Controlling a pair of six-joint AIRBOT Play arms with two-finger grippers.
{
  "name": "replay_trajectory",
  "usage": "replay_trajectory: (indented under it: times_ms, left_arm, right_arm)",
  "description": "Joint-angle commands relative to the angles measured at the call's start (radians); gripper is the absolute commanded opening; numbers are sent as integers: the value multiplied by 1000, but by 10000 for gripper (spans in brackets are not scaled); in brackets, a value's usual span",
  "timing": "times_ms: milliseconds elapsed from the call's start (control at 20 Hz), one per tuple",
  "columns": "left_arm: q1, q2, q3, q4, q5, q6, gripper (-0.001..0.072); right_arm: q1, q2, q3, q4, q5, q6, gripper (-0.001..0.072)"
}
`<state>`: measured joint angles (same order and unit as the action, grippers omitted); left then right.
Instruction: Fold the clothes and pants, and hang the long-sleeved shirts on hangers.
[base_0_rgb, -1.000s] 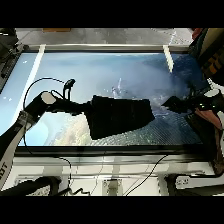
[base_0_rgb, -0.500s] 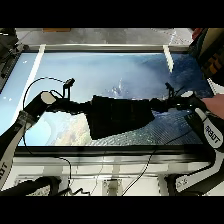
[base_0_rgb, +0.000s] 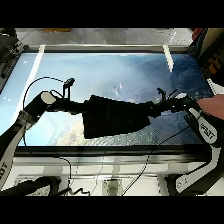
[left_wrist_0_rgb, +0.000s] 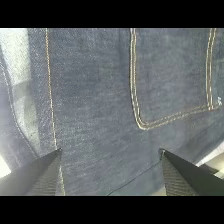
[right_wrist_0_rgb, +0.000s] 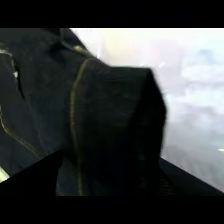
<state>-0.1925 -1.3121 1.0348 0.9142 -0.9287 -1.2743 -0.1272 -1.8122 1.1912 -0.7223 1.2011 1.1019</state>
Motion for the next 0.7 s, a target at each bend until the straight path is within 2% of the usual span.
replay_trajectory:
  times_ms: [0,200,250,300,350,400,450,550,600,650]
  left_arm:
    - [0,-1,1,2,32,4,686]
    - [0,-1,0,89,54,3,685]
    - [0,-1,0,107,55,3,685]
    - [3,-1,0,127,55,3,685]
    - [3,-1,0,143,56,3,658]
    - [4,-1,1,164,58,3,541]
    - [5,-1,1,174,58,3,421]
    - [10,0,2,179,58,3,172]
    - [14,2,3,178,58,3,98]
    - [21,7,5,179,58,4,54]
  right_arm:
    - [68,-6,-1,-8,-16,-16,609]
    - [215,-6,-1,-6,-28,-24,606]
    - [254,-6,0,-6,-51,-27,562]
    - [285,-6,0,-3,-78,-31,421]
    - [317,-6,0,11,-110,-31,240]
    - [342,-6,0,42,-138,-31,108]
    - [364,-5,0,92,-167,-34,41]
    - [384,11,8,192,-192,-103,41]
    - [383,26,31,201,-187,-101,41]
    - [374,48,58,190,-178,-97,40]
